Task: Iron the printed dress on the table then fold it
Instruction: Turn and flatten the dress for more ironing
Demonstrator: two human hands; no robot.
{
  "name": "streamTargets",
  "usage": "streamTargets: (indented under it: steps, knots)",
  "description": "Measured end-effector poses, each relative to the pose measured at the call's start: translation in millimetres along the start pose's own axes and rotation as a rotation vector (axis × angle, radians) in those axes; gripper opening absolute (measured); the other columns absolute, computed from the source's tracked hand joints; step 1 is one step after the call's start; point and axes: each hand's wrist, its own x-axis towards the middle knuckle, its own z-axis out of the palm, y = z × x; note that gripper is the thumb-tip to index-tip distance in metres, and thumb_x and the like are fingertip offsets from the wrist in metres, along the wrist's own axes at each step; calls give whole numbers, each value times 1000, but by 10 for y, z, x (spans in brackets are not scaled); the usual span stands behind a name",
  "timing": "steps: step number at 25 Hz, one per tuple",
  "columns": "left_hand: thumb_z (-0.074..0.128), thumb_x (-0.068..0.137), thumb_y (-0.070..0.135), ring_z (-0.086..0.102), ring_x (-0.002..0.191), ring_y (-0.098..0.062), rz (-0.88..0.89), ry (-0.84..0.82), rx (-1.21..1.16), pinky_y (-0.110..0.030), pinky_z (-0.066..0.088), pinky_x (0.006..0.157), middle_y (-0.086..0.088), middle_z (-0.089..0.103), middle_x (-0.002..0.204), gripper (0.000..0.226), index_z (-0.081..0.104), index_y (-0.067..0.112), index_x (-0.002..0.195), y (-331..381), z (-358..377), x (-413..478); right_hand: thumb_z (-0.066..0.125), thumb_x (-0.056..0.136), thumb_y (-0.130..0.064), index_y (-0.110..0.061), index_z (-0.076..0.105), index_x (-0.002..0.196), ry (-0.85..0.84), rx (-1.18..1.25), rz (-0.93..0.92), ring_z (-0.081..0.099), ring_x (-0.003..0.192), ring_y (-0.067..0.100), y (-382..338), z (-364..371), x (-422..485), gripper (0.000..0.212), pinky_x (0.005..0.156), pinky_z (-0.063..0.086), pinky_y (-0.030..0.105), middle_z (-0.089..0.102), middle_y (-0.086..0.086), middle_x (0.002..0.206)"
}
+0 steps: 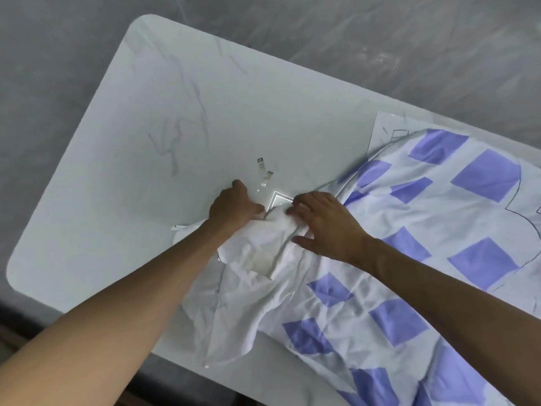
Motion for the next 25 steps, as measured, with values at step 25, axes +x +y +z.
streamTargets:
  steps: [25]
  knots:
    - [63,89,19,64,105,-22,199,331,-815,-28,47,87,-6,66,113,26,60,18,114,50,-1486,205,50,91,-21,-11,48,126,-176,179,537,52,109,35,146,-420,1187,37,84,42,38,55,14,118]
